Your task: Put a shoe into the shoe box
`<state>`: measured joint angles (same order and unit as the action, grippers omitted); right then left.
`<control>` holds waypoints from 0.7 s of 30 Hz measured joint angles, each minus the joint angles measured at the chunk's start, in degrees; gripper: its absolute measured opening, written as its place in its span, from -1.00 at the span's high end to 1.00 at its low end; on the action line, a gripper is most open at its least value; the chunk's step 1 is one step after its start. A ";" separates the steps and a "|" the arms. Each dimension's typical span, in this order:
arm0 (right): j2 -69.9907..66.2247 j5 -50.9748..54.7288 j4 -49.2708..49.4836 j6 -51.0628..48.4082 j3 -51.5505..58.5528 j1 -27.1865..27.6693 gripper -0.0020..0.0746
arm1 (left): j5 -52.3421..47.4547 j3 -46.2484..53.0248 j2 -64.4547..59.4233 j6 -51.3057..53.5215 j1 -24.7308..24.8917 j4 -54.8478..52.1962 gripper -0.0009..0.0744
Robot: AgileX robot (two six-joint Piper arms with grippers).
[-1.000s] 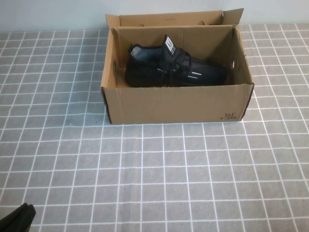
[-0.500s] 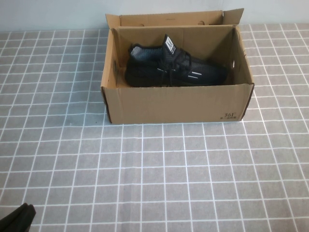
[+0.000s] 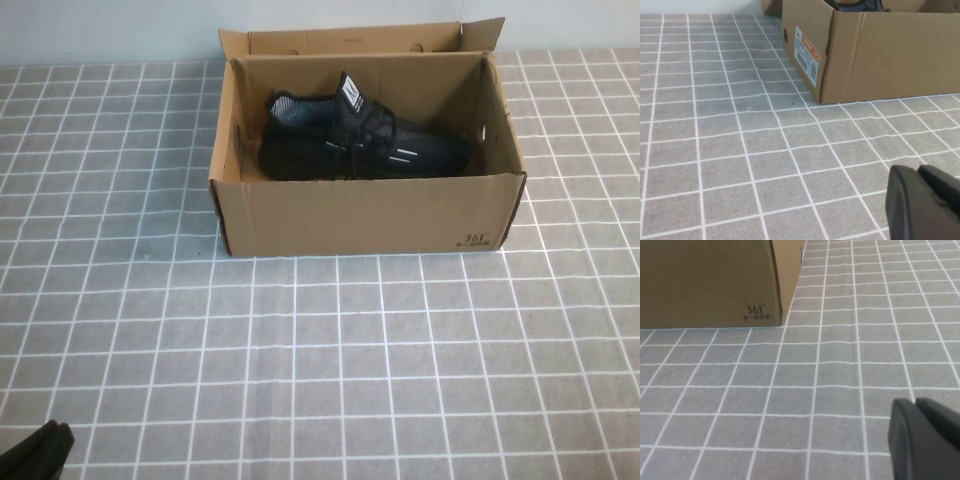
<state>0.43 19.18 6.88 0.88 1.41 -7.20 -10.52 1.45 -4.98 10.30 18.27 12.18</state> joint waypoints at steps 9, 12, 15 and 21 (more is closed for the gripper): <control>0.00 0.00 0.00 0.00 0.00 0.00 0.99 | 0.00 0.00 0.00 0.00 0.00 0.00 0.98; 0.00 0.00 0.00 0.00 0.00 0.00 0.99 | 0.00 0.00 0.00 0.00 0.00 -0.44 0.98; 0.00 0.00 0.00 0.00 0.00 0.00 0.99 | 0.00 0.00 0.00 0.00 -0.73 -3.44 0.98; 0.00 0.00 0.00 0.00 0.00 0.00 0.99 | 1.93 0.00 0.29 -2.92 -9.83 -6.03 0.98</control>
<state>0.43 19.18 6.88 0.88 1.41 -7.20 -8.59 1.45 -4.69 7.38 8.44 6.15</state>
